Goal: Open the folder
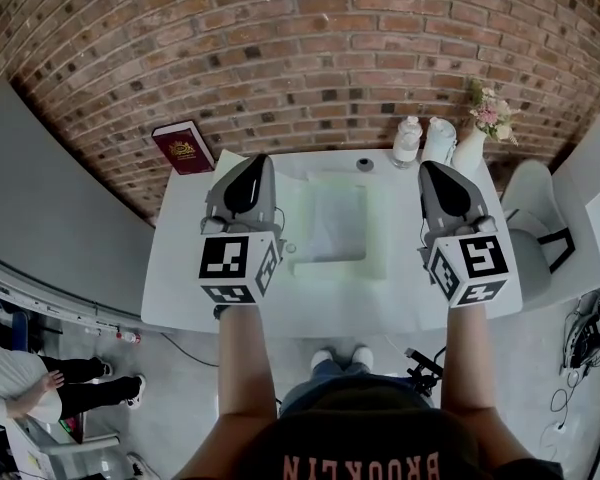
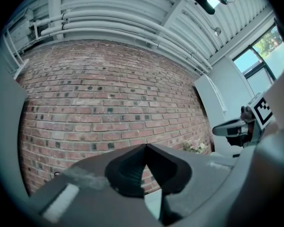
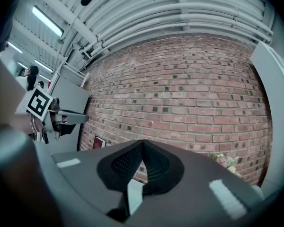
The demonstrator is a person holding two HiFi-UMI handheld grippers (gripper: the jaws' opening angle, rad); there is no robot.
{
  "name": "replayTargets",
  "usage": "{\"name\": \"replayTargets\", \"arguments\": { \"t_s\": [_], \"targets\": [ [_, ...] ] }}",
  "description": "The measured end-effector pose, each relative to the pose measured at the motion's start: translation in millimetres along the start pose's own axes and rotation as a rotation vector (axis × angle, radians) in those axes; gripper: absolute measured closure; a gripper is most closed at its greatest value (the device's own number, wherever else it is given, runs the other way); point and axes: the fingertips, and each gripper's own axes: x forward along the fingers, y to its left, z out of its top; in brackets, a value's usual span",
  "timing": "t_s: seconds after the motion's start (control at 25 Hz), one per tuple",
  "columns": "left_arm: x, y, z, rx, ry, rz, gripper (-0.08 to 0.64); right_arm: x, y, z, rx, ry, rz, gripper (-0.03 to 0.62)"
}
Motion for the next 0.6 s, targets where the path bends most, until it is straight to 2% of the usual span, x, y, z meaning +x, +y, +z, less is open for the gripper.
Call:
{"name": "replayTargets", "arguments": {
  "t_s": [0.6],
  "targets": [
    [-0.3, 8.8, 4.6, -0.011, -0.009, -0.001, 0.560, 1.6, 1.9, 6.7, -0.010, -0.008, -0.023, 0.595]
  ]
}}
